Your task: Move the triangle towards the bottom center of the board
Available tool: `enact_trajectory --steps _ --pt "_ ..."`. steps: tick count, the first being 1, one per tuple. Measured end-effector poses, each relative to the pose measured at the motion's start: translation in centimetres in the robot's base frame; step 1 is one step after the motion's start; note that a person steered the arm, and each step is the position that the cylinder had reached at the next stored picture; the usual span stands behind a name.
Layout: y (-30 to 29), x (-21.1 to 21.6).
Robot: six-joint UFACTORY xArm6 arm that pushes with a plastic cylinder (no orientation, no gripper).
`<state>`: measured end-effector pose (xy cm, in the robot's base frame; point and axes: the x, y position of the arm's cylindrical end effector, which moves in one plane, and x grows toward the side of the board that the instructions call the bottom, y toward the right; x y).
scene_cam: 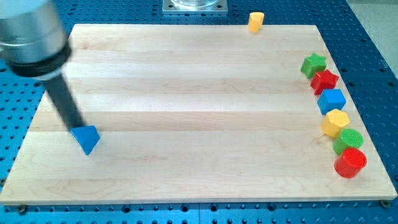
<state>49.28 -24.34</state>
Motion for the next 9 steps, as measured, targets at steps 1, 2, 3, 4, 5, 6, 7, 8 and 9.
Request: enact_trajectory --steps 1,2,3,4,5,6,7,8,9 --pt "-5.8 2.7" --pt "-1.9 5.8" --pt "6.3 1.1" --pt "5.4 0.8" --pt "3.6 3.0" --pt "11.1 1.7" --pt "15.6 1.6" --pt "15.6 5.3" --pt "18.0 6.7"
